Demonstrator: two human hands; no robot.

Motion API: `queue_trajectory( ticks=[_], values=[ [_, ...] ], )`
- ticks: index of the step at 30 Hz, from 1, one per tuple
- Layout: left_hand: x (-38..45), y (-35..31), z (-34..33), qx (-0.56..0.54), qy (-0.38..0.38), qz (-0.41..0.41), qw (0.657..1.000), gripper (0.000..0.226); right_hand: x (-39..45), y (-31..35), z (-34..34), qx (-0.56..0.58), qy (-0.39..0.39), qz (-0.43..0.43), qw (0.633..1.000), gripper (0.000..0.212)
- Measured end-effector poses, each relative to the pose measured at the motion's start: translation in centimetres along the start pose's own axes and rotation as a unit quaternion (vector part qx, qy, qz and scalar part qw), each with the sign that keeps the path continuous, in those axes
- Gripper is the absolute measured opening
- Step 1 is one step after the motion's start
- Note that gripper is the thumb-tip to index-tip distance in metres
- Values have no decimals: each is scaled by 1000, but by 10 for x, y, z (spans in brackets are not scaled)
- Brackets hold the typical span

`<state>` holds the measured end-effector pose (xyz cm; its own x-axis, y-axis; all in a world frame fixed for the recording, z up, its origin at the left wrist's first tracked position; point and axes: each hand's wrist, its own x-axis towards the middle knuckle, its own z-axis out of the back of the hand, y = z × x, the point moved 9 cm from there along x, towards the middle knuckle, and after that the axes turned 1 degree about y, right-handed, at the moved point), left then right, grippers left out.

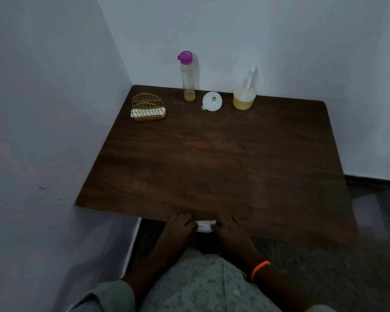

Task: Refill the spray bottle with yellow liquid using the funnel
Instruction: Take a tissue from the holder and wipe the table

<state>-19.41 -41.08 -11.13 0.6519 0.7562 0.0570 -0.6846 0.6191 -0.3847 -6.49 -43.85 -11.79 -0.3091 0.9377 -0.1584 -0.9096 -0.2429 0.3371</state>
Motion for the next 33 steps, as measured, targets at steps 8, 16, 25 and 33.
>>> queue_trajectory(
  ticks=[8, 16, 25, 33],
  values=[
    [-10, -6, 1, -68, 6, 5, 998, 10, -15, -21, -3, 176, 25, -83, 980, 30],
    [51, 3, 36, -351, -2, 161, 923, 2, -22, -79, 61, 405, -77, -226, 882, 10],
    [173, -46, 29, -438, 72, 155, 883, 4, -64, -158, 128, 502, -244, -357, 749, 11],
    [268, -145, -15, -397, 158, 83, 900, 5, -145, -247, 142, 500, -339, -441, 664, 10]
  ],
)
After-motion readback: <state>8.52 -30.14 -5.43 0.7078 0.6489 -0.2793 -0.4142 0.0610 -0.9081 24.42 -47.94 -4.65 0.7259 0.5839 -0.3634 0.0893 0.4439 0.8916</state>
